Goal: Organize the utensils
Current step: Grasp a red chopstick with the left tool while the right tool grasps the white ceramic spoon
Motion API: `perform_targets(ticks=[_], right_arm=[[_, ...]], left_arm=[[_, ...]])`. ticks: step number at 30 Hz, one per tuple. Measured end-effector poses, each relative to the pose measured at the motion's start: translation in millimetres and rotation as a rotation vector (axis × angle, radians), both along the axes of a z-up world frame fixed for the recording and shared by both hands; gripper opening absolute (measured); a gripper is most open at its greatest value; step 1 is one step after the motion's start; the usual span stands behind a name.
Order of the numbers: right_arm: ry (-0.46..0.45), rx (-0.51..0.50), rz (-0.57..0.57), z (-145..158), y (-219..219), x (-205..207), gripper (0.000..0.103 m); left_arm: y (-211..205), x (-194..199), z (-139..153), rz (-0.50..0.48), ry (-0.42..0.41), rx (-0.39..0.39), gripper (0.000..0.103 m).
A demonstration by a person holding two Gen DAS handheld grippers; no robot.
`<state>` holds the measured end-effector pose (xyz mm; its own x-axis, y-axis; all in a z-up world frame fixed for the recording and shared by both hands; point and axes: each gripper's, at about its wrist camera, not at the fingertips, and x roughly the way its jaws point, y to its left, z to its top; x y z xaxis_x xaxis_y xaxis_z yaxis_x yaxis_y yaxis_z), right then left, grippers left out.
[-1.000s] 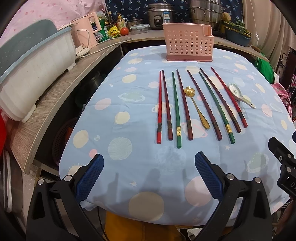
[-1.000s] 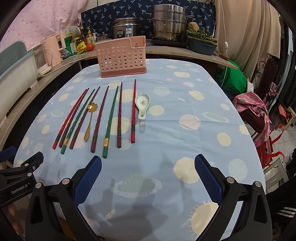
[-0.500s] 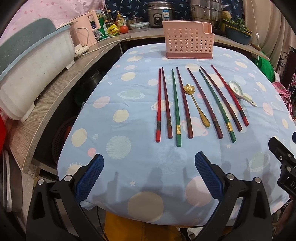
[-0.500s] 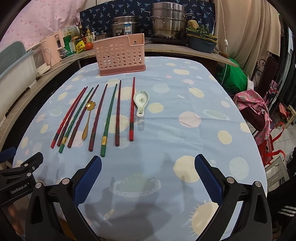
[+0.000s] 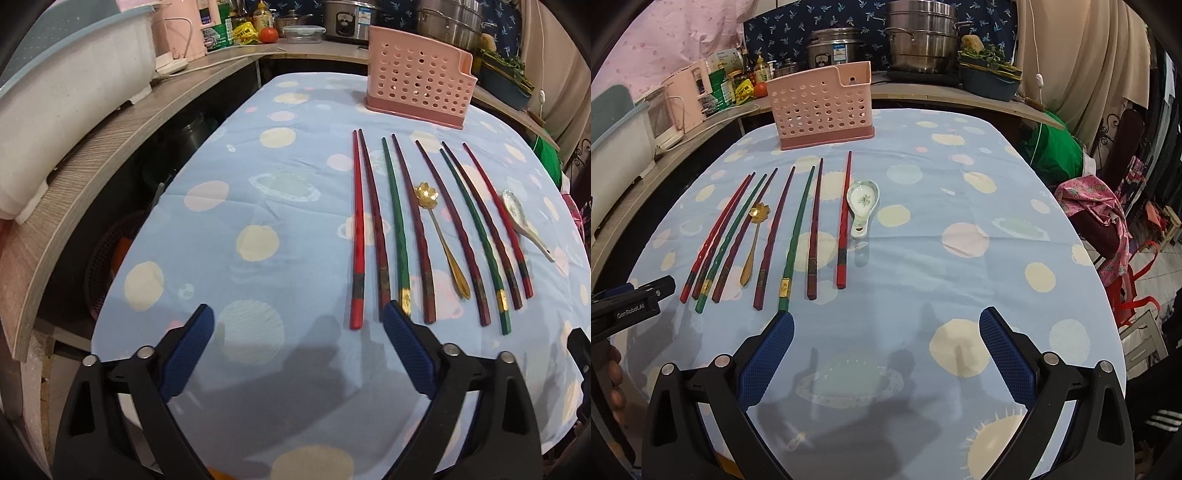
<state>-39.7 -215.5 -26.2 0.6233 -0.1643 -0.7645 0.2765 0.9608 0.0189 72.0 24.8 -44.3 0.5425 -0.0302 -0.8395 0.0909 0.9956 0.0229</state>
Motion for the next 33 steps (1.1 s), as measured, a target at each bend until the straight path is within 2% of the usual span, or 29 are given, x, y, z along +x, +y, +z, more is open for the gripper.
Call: perform_targets(ticks=[7,11,14,15,18,19,21,26,31,33], right_arm=[[0.013,0.003,0.0,-2.0,-2.8,11.6,0.096],[0.018,0.008,0.001,-3.7,-3.7,20.0,0.096],[0.014,0.008,0.007,-2.9,-3.5,25.7,0.093],[0.013,0.009,0.01,-2.5,-3.7,28.5,0.091],[0.008,0.015,0.021,0.2,-7.2,40.5,0.083],[0.001,0.024,0.025,1.5,-9.4,44.8,0.079],[-0.014,0.049,0.029,4.4,-15.1,55.9,0.072],[-0.005,0.125,0.034,-1.0,-28.2,87.2,0.042],[0.035,0.201,0.046,-18.8,-33.4,108.5,0.024],[0.048,0.207,0.049,-24.8,-33.6,112.8,0.022]], left_arm=[[-7.7,25.9,-17.7,-0.022,0.052,-0.031,0.072],[-11.3,31.7,-23.4,-0.03,0.053,-0.024,0.068],[-13.0,32.0,-22.2,-0.047,0.049,-0.026,0.055],[-12.7,32.0,-21.2,-0.052,0.048,-0.032,0.045],[-9.6,32.2,-19.2,-0.058,0.05,-0.051,0.016],[-8.8,33.0,-19.0,-0.061,0.055,-0.061,0.012],[-8.3,34.5,-19.1,-0.063,0.06,-0.073,0.01],[-11.3,34.5,-19.8,-0.067,0.054,-0.06,0.008],[-11.0,34.1,-19.9,-0.067,0.056,-0.063,0.008],[-11.5,33.4,-20.0,-0.068,0.053,-0.06,0.008]])
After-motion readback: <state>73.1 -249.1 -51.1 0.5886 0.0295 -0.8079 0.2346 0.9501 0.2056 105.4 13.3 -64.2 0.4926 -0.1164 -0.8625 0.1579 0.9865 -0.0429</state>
